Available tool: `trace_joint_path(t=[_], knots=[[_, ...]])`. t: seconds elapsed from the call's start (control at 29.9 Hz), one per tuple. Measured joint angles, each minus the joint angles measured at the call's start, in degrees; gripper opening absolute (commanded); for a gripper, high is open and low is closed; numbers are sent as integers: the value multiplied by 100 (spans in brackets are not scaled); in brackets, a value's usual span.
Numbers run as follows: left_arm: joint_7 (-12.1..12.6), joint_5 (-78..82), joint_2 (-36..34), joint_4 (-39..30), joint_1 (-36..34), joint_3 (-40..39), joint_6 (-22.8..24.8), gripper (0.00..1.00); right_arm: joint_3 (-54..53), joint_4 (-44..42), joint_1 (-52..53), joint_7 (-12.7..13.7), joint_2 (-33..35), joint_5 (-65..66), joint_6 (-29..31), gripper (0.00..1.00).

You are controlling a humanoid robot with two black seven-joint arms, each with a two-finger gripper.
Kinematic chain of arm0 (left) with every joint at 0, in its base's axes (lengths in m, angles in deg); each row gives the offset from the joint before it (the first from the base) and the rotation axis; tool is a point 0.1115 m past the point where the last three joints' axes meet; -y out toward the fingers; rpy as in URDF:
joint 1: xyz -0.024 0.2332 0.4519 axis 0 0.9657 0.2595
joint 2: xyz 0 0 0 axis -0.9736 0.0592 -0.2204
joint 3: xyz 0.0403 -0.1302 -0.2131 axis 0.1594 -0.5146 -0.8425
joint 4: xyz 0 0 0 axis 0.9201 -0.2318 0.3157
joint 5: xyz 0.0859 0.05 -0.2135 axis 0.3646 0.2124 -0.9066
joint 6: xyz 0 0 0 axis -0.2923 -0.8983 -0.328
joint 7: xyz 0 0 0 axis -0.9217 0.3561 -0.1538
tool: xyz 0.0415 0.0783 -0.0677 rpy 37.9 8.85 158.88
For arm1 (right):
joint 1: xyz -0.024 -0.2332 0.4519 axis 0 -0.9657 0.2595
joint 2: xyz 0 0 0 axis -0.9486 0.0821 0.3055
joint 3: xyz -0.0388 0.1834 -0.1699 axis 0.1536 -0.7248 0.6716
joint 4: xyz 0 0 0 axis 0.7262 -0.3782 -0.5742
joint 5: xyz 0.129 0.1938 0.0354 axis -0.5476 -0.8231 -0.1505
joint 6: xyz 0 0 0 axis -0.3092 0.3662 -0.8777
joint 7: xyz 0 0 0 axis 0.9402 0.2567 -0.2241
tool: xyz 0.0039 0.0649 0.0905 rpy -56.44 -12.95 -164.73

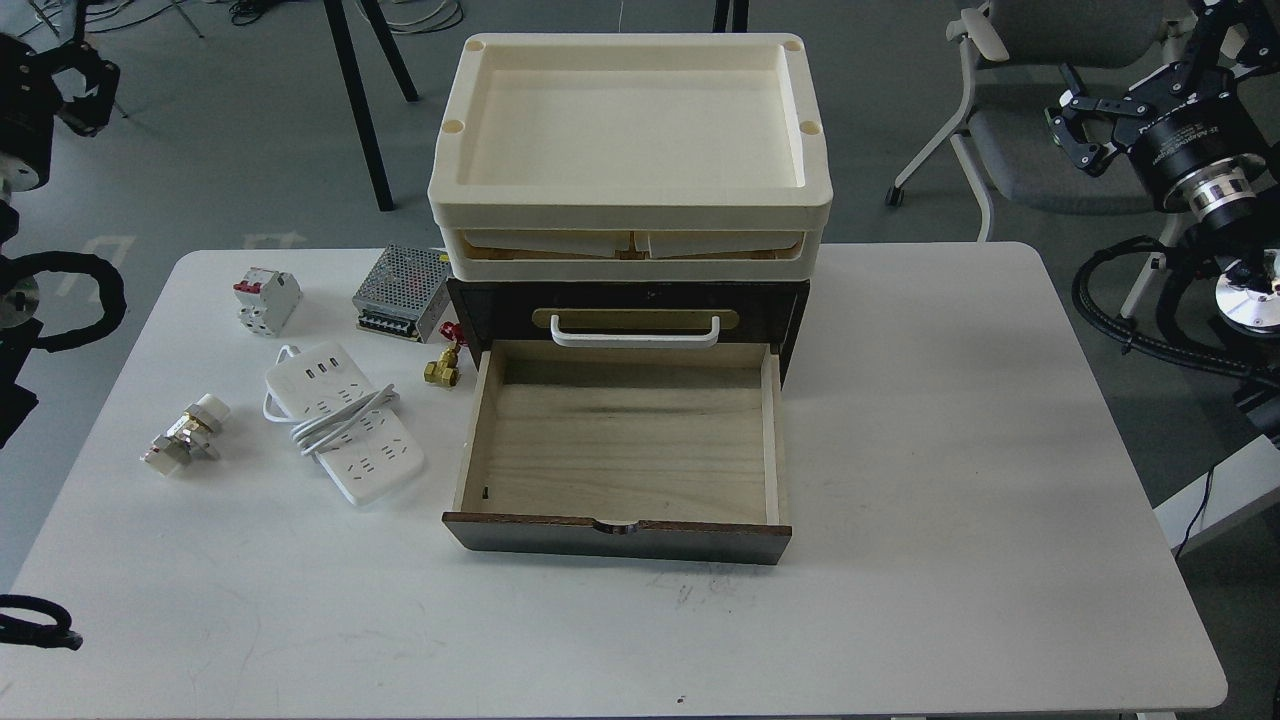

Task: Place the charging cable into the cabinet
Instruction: 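Move the left gripper toward the white power strip with black cable, then grasp the black cable and white power strip with the left gripper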

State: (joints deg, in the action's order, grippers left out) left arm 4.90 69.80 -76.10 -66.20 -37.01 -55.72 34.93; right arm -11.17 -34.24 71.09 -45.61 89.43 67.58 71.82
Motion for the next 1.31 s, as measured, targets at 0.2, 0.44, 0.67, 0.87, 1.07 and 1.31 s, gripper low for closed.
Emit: trace_joint_path(t=[0.2,0.44,0.67,0.87,1.07,1.31], knots=[[-15,-43,717,-265,-66,-569,0,100,1,-18,113,0,7,3,0,100],[-21,294,-178,-2755,483,-691,1,100,-2,-19,135,-9,12,3,0,100],[-21,3811,-2051,-5628,1224,-703,6,100,-9,-16,-142,-24,164,0,0,100],[-20,7397,-3342,-6987,1518,-187,4,100,-255,-26,-543,-51,473,-25,0,100],[-18,10595,-3731,-7009,1493,872,3,100,-545,-10,-947,-54,682,-40,0,100],[-18,11566,-3342,-6429,1509,1164,0,100,-718,-3,-1234,-61,801,-60,0,100]])
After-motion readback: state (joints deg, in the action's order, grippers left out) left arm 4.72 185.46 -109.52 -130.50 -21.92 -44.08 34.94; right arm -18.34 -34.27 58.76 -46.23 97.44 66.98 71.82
